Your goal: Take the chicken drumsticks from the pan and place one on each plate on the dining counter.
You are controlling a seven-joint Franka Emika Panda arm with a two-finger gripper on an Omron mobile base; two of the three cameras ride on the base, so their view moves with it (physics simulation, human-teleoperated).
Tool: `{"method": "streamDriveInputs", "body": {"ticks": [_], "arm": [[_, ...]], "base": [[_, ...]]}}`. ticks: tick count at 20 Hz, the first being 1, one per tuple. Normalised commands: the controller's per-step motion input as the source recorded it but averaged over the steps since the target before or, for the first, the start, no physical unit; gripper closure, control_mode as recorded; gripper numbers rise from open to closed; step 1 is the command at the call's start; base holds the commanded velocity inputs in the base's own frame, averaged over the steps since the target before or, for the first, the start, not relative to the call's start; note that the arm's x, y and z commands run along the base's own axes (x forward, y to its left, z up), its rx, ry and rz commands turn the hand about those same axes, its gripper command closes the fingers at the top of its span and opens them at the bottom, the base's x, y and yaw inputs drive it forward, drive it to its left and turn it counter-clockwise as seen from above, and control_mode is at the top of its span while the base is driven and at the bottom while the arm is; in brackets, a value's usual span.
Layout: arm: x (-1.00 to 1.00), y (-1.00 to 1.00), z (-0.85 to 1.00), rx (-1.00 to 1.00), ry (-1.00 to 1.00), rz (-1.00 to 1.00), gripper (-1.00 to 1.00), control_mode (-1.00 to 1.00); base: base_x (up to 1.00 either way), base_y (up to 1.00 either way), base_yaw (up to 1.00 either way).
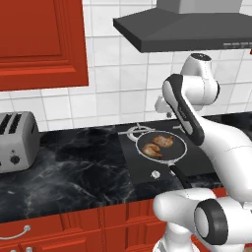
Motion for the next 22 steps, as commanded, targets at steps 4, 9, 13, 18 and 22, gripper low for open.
{"method": "streamDriveInputs", "body": {"ticks": [4,9,13,18,22], "arm": [[-0.23,-0.13,-0.17,0.00,0.00,0.00,-1.00,-1.00],[-0.23,-0.21,-0.46,-0.02,0.02,0.03,-1.00,-1.00],[0.04,-0.03,-0.50,-0.07,0.17,0.28,-1.00,-1.00],[0.33,0.00,-0.41,-0.12,0.11,0.25,-1.00,-1.00],[0.39,0.00,-0.38,-0.04,0.06,0.22,-1.00,-1.00]], "base": [[0.00,0.00,0.00],[0.00,0.00,0.00],[0.00,0.00,0.00],[0.00,0.00,0.00],[0.00,0.00,0.00]]}}
